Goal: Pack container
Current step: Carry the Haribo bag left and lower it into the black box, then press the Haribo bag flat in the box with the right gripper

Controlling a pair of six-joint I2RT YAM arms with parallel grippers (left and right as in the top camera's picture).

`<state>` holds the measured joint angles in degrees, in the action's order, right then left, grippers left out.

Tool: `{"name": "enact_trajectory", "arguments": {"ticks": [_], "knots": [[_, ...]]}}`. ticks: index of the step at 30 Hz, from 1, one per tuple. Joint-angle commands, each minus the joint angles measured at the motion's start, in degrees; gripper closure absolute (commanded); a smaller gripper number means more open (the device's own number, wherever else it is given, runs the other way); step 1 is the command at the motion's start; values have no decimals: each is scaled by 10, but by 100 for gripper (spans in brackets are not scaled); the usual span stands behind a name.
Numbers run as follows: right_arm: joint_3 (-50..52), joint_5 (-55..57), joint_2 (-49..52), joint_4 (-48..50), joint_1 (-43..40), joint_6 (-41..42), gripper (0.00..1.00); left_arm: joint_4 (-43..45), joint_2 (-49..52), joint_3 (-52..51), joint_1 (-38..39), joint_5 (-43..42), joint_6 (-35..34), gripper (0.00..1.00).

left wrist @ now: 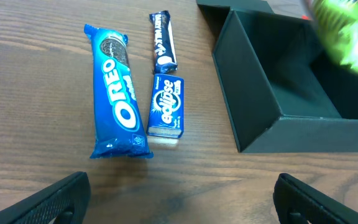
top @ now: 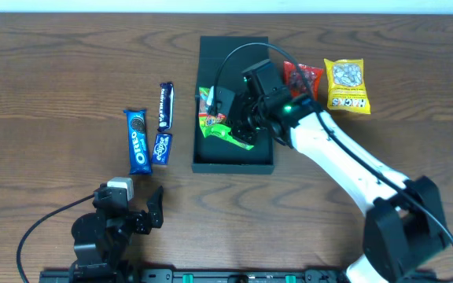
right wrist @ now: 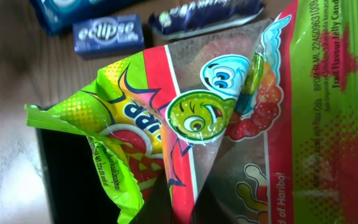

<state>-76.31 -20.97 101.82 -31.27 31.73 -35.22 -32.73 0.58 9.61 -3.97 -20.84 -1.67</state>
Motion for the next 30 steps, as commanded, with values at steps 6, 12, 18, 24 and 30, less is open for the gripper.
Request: {"name": "enact_trajectory", "arguments": {"ticks": [6, 12, 18, 24, 30], "knots": [[-3, 4, 12, 7, 8, -12, 56, 2, -4, -7, -1, -6, -5, 5], [-11, 6, 4, 20, 9, 58, 1, 2, -4, -7, -1, -6, -5, 5], [-18, 5, -2, 21, 9, 123, 1, 2, -4, -7, -1, -6, -5, 5], [-17, 0, 11, 21, 9, 125, 93, 2, -4, -7, -1, -6, -5, 5], [-17, 7, 70, 20, 11, 126, 99, 2, -4, -7, -1, -6, -5, 5]]}}
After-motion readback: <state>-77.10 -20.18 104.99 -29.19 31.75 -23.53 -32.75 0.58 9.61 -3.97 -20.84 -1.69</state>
